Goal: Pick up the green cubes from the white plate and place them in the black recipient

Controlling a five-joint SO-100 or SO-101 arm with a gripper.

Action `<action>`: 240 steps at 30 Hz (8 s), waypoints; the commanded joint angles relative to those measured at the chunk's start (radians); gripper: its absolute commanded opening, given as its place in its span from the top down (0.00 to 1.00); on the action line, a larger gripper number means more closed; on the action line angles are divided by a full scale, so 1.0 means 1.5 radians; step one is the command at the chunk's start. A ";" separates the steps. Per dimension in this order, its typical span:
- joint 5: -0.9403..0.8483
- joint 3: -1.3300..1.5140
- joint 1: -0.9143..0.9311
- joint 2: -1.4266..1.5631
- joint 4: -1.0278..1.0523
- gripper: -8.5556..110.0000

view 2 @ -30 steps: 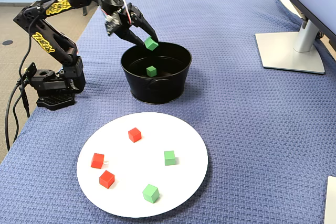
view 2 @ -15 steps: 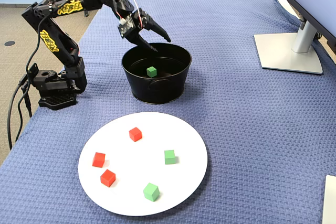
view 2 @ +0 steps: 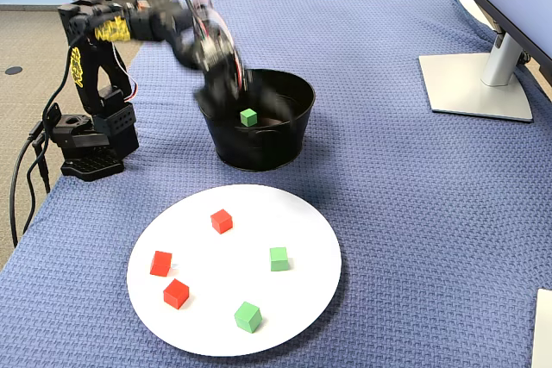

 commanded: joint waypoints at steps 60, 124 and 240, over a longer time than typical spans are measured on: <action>-0.072 -0.172 0.055 -0.385 -0.147 0.72; -0.086 -0.215 0.074 -0.420 -0.146 0.92; -0.496 -0.205 0.214 -0.394 -0.265 0.70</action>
